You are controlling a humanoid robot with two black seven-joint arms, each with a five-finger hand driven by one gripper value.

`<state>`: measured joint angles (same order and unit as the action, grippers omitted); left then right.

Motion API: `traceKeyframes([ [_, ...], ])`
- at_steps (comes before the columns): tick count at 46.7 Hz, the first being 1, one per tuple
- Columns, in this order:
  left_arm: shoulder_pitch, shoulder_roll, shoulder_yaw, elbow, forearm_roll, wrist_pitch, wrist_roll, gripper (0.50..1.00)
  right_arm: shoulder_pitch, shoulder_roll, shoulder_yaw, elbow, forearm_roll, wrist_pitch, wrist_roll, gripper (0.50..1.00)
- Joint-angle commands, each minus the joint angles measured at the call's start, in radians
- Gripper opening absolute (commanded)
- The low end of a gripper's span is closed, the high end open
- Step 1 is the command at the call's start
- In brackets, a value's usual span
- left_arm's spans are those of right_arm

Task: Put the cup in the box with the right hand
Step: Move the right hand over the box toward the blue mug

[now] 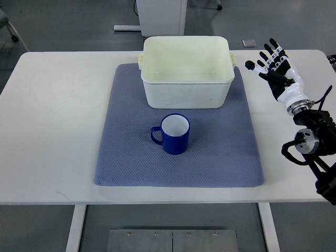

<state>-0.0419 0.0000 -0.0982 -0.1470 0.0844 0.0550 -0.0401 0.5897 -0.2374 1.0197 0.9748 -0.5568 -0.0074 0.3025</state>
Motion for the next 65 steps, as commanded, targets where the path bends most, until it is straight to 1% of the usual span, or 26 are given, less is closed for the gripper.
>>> traceKeyframes([
  [1, 0.001, 0.000, -0.001, 0.000, 0.000, 0.000, 0.000, 1.000, 0.016, -0.010, -0.001, 0.005, 0.000, 0.000, 0.001, 1.000],
  [11, 0.001, 0.000, 0.002, 0.000, 0.000, 0.000, 0.000, 1.000, 0.048, -0.040, -0.006, 0.051, 0.000, 0.009, -0.006, 1.000],
  [22, 0.001, 0.000, -0.001, 0.000, 0.000, 0.000, 0.000, 1.000, 0.053, -0.083, -0.042, 0.128, 0.000, 0.086, -0.011, 1.000],
  [35, 0.001, 0.000, 0.002, 0.000, 0.000, 0.000, -0.001, 1.000, 0.055, -0.129, -0.107, 0.249, -0.003, 0.165, -0.011, 1.000],
  [43, 0.001, 0.000, 0.002, 0.000, 0.000, 0.000, -0.001, 1.000, 0.055, -0.141, -0.145, 0.304, -0.012, 0.184, -0.013, 1.000],
  [65, 0.001, 0.000, -0.001, 0.000, 0.000, 0.000, 0.000, 1.000, 0.055, -0.158, -0.263, 0.320, -0.101, 0.283, -0.003, 1.000],
])
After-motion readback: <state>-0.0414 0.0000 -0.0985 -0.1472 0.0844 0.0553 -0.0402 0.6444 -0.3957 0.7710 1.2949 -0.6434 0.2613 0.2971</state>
